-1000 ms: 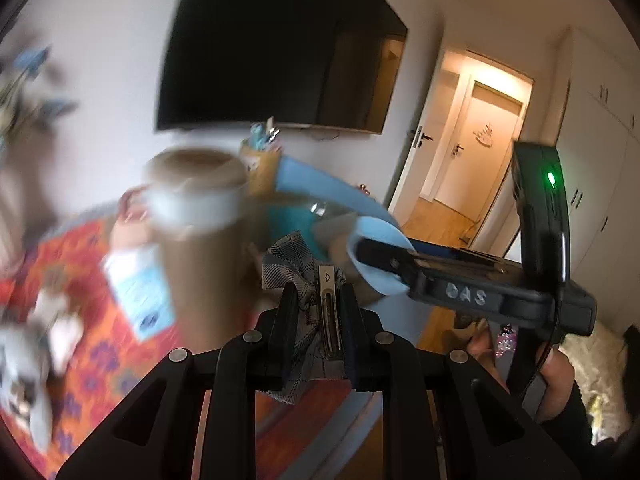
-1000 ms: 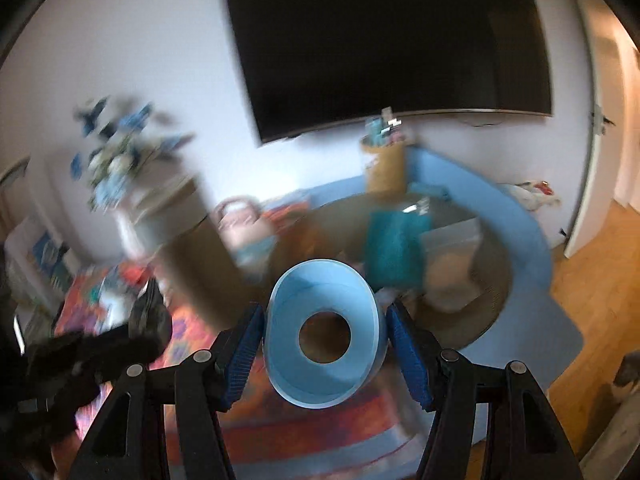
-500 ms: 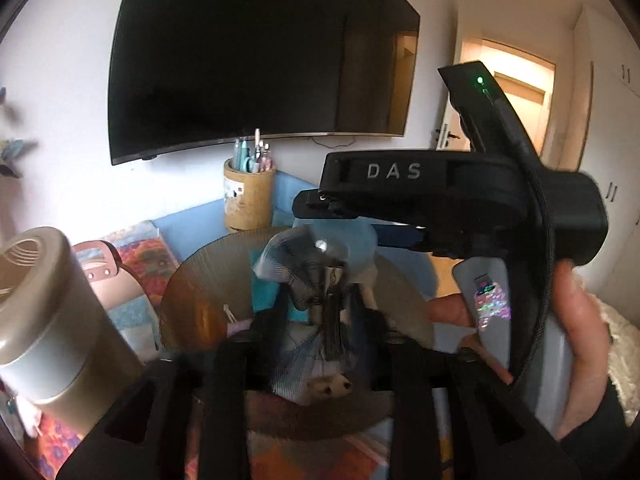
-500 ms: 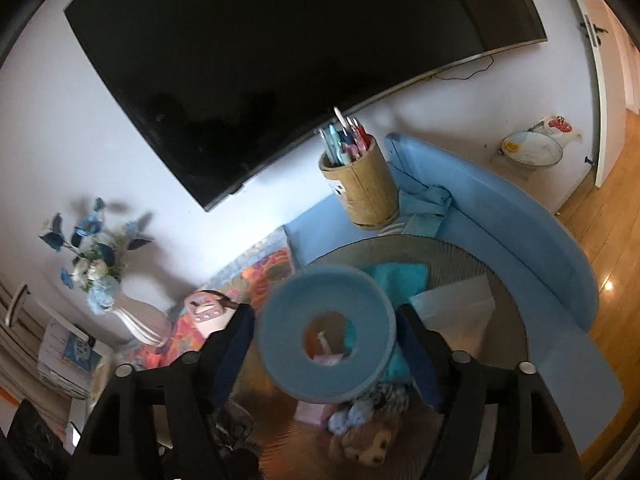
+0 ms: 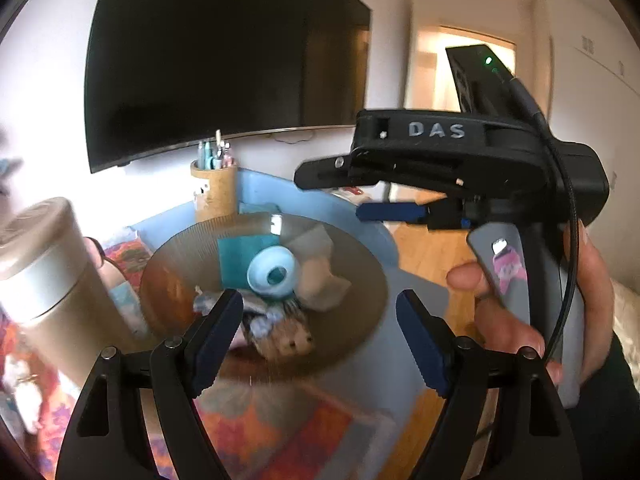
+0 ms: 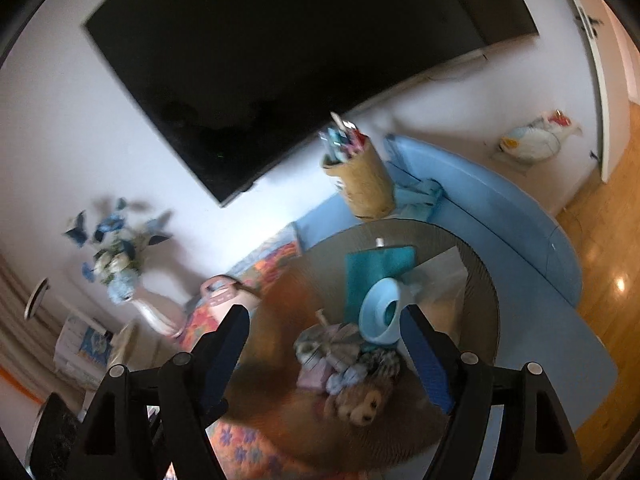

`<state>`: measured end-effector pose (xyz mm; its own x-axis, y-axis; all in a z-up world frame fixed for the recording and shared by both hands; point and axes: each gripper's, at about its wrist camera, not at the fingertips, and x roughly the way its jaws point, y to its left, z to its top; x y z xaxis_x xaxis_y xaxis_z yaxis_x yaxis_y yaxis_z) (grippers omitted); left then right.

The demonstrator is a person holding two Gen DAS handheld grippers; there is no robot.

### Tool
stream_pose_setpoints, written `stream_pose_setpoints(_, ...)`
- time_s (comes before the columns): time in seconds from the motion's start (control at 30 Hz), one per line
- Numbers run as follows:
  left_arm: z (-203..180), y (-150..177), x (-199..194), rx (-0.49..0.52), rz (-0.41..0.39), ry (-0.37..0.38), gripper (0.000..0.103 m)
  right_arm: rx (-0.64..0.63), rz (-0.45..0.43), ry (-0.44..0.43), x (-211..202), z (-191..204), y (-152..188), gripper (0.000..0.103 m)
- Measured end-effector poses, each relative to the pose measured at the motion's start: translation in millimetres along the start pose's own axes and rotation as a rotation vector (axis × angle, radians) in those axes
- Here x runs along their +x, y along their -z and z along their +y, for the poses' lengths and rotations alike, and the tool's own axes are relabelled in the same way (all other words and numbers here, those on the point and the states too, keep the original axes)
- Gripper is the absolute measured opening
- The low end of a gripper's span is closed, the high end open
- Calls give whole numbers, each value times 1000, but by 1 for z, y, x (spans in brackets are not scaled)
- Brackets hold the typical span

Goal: Organize soft objects
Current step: 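Move both open tools back over the bed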

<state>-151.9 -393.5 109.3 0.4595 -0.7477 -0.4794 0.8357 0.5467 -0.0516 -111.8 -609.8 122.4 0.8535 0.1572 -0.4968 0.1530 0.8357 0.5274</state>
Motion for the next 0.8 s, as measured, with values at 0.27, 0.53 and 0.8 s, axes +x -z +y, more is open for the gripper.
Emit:
stream_pose_setpoints(0.27, 47, 22, -106, -51, -22, -71, 78, -293, -163, -191, -70, 85, 63, 96)
stream_pose_setpoints(0.53, 151, 57, -187, -184, -34, -479, 85, -559, -44, -365, -35, 218, 130, 97)
stream_pose_setpoints(0.8, 268, 127, -192, -353, 81, -677, 86, -609, 152, -271, 81, 298, 185, 97)
